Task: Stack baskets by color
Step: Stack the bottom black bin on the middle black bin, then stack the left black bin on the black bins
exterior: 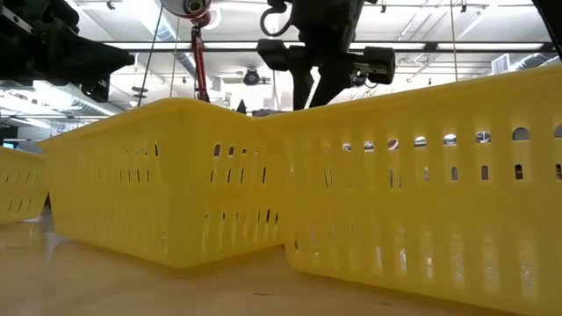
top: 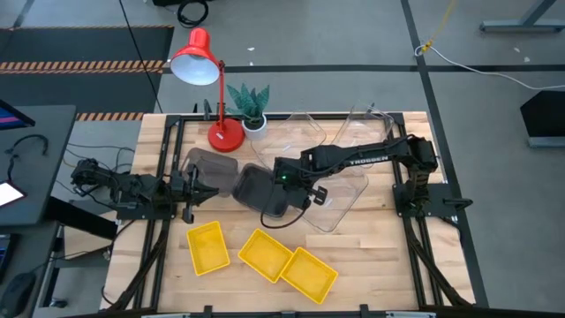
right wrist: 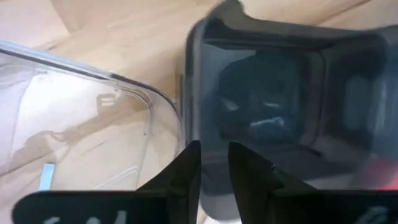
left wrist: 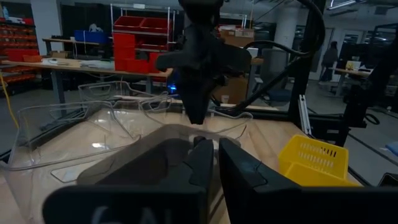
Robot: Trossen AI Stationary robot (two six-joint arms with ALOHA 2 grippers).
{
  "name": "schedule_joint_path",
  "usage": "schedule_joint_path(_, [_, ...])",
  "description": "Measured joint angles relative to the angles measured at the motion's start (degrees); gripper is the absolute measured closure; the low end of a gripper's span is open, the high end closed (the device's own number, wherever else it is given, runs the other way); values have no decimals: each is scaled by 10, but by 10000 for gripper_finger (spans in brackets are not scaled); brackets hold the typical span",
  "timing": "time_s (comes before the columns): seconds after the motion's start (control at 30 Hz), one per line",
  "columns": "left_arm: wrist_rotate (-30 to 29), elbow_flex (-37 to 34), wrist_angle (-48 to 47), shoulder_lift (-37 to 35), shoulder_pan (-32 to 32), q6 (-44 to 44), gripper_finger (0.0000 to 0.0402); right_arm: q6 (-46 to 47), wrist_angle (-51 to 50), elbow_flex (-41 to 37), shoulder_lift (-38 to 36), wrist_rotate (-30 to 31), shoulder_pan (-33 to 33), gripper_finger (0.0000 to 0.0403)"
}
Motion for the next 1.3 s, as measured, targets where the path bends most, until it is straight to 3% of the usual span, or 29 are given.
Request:
schedule_joint_path(0.27, [0, 0, 0, 0, 0, 0, 369, 51, -4, 0, -49, 2, 15, 309])
schedule_joint_path(0.5, [0, 0, 0, 0, 0, 0, 369, 281, -36, 0, -99, 16, 37, 309])
schedule_joint_path(0.8, [0, 0, 0, 0, 0, 0, 375, 422, -44, -9, -121, -3, 47, 313])
schedule_joint_path(1.0, [0, 0, 24, 0, 0, -5, 368, 495, 58, -127, -172, -6, 74, 328])
schedule_joint_path(1.3, [2, 0, 75, 0, 0, -189, 376, 569, 256, -325, -323, 34, 111, 350])
